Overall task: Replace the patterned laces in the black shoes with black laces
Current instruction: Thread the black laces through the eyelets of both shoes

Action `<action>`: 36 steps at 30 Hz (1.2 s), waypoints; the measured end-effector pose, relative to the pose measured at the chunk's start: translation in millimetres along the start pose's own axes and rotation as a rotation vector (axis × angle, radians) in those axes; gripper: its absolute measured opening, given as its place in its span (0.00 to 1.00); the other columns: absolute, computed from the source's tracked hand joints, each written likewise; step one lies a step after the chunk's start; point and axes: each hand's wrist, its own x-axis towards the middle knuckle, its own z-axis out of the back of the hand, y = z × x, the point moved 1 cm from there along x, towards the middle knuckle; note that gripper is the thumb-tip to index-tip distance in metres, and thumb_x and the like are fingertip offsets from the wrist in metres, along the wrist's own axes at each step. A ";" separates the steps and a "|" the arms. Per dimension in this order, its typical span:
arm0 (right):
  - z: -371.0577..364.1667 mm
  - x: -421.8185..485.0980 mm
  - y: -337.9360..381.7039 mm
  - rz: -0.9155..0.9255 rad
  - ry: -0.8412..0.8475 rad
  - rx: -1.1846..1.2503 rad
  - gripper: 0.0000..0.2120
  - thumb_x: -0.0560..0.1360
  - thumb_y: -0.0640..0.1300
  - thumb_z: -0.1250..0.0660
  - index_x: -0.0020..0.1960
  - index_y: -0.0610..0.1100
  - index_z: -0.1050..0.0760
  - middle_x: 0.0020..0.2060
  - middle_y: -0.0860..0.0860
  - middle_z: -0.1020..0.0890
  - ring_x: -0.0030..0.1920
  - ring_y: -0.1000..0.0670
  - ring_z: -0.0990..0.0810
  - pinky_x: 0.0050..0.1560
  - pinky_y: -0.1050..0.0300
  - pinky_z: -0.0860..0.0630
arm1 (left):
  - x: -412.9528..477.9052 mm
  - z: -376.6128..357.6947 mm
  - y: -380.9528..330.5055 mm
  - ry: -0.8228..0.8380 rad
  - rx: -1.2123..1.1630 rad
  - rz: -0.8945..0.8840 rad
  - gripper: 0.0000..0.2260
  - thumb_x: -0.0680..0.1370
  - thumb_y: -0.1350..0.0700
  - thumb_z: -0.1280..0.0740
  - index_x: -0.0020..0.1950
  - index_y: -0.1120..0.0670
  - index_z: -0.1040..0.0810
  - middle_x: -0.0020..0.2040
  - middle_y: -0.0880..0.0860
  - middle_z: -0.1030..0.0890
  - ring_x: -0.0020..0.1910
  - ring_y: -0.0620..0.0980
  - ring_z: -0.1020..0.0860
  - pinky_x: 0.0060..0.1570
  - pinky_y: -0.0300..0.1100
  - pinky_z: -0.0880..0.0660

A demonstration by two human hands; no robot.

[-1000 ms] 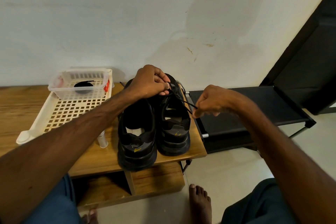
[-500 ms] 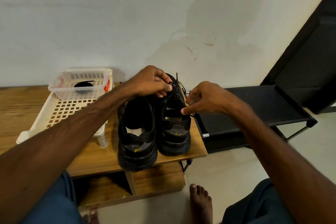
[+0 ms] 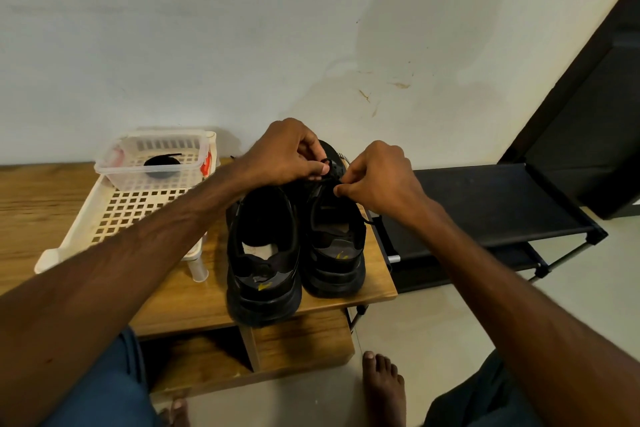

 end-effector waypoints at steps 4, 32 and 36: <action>2.1 1.8 0.0 -0.019 0.017 0.026 0.06 0.68 0.45 0.18 0.40 0.45 0.13 0.36 0.53 0.14 0.38 0.55 0.16 0.48 0.53 0.16 | 4.8 2.1 3.5 -0.088 0.221 -0.152 0.01 0.74 0.61 0.25 0.45 0.56 0.15 0.38 0.49 0.15 0.35 0.41 0.16 0.42 0.39 0.17; 3.7 -6.2 1.3 0.046 -0.021 0.006 0.04 0.71 0.42 0.21 0.38 0.44 0.14 0.33 0.53 0.15 0.35 0.57 0.18 0.45 0.54 0.16 | 7.2 -6.5 11.2 0.005 0.228 -0.050 0.05 0.77 0.50 0.26 0.45 0.50 0.15 0.36 0.45 0.18 0.31 0.38 0.24 0.36 0.33 0.30; 4.4 -5.0 1.2 0.031 -0.013 0.014 0.05 0.70 0.41 0.21 0.37 0.44 0.14 0.33 0.53 0.15 0.36 0.57 0.17 0.46 0.54 0.16 | 8.9 -1.5 15.1 -0.119 0.290 -0.015 0.04 0.78 0.50 0.28 0.46 0.50 0.17 0.38 0.43 0.18 0.37 0.40 0.21 0.42 0.43 0.23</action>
